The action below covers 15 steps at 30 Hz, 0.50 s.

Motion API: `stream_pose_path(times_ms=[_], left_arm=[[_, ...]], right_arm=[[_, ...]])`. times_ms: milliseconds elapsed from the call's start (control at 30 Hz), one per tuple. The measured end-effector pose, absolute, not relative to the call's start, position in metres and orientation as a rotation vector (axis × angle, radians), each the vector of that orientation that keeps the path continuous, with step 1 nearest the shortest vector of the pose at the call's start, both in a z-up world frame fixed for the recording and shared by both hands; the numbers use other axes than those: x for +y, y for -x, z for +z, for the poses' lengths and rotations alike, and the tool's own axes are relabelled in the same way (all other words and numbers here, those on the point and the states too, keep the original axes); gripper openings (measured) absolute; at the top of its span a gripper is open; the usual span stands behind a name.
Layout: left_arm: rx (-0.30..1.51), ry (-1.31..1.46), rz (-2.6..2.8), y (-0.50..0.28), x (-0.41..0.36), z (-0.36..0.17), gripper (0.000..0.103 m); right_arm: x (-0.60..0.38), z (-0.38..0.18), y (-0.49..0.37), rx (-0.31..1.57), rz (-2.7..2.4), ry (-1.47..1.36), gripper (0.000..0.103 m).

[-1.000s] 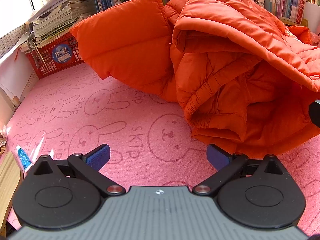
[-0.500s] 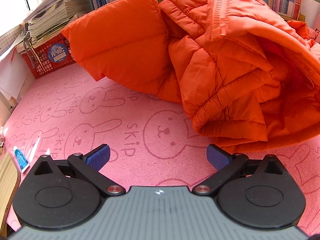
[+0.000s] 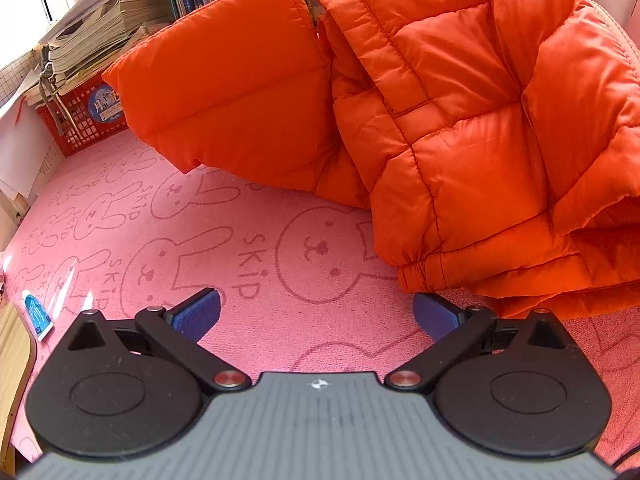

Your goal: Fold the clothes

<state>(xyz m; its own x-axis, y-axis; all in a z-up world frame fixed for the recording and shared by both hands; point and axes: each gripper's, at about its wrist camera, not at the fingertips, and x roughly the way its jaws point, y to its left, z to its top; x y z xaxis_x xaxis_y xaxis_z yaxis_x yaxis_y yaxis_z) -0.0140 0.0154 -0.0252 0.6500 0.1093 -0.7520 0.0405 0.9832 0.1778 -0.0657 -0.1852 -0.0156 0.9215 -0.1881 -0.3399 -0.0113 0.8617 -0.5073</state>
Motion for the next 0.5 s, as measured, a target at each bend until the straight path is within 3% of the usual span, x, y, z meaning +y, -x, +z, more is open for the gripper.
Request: stream_pose_path(times_ms=[133,200,267,367,500], left_arm=[[0.84,-0.181,0.008,0.02,0.017,-0.017,0.103],[0.816,-0.175,-0.034,0.025,0.015,-0.012,0.103],[0.786,-0.165,-0.087,0.029,0.011,-0.008,0.103],[0.753,-0.161,-0.168,0.034,-0.005,-0.005,0.103],[0.678,-0.167,-0.304,0.04,-0.034,0.001,0.103]], right_arm=[[-0.159,-0.011,0.062,0.369,-0.019,0.484,0.099],[-0.154,-0.004,0.059,0.358,-0.01,0.442,0.09],[-0.158,0.004,0.057,0.359,-0.001,0.381,0.068],[-0.183,0.021,0.051,0.386,0.006,0.202,0.049],[-0.222,0.037,0.045,0.409,0.051,-0.034,0.043]])
